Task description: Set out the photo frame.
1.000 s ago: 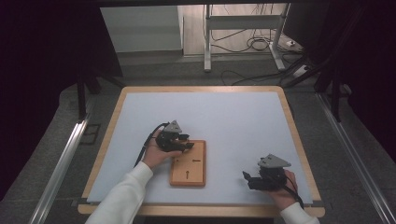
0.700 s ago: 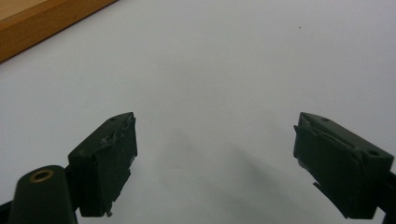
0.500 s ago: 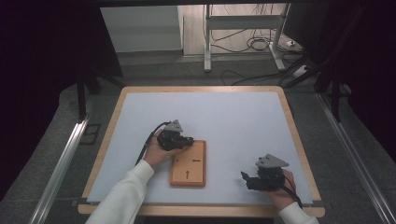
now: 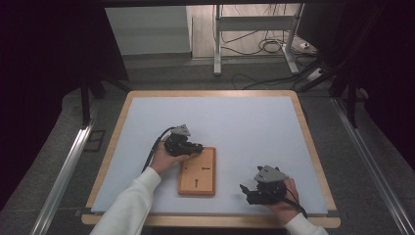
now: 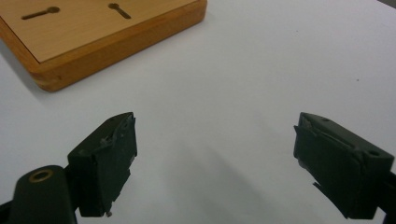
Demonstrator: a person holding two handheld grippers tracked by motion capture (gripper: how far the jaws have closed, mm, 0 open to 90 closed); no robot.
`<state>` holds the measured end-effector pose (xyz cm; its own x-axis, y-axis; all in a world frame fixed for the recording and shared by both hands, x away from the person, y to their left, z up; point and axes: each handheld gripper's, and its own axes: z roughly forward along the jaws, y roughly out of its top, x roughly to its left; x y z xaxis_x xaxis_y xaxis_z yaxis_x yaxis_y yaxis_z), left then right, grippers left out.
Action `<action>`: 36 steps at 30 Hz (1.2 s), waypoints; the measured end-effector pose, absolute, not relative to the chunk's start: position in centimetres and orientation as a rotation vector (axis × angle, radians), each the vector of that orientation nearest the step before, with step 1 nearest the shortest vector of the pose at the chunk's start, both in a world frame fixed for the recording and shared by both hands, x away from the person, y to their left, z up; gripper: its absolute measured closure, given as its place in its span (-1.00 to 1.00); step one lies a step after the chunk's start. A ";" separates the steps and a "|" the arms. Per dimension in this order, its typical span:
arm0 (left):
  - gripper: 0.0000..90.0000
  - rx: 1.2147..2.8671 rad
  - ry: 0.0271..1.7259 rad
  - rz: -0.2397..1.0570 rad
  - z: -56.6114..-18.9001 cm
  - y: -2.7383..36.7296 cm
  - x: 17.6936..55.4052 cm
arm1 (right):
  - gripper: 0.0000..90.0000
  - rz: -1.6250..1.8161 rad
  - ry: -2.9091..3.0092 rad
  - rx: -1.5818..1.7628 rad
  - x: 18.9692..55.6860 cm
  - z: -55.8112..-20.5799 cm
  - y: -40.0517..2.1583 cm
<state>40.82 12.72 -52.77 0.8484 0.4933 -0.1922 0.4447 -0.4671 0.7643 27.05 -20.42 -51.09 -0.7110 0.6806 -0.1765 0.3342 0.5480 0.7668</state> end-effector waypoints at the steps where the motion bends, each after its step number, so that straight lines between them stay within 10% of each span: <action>1: 0.84 2.128 0.686 0.062 -52.7 12.7 40.9 | -0.69 1.017 2.330 0.816 27.0 -51.1 -20.3; 36: 0.82 2.097 0.758 -0.103 -52.7 13.2 42.4 | -0.82 0.833 2.435 0.435 25.4 -52.2 -9.6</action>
<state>42.38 13.18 -52.69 0.8103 0.4786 -0.3380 0.5514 -0.4279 0.7161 25.43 -9.57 -52.21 -0.8101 0.4513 -0.3743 0.1275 0.7587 0.6388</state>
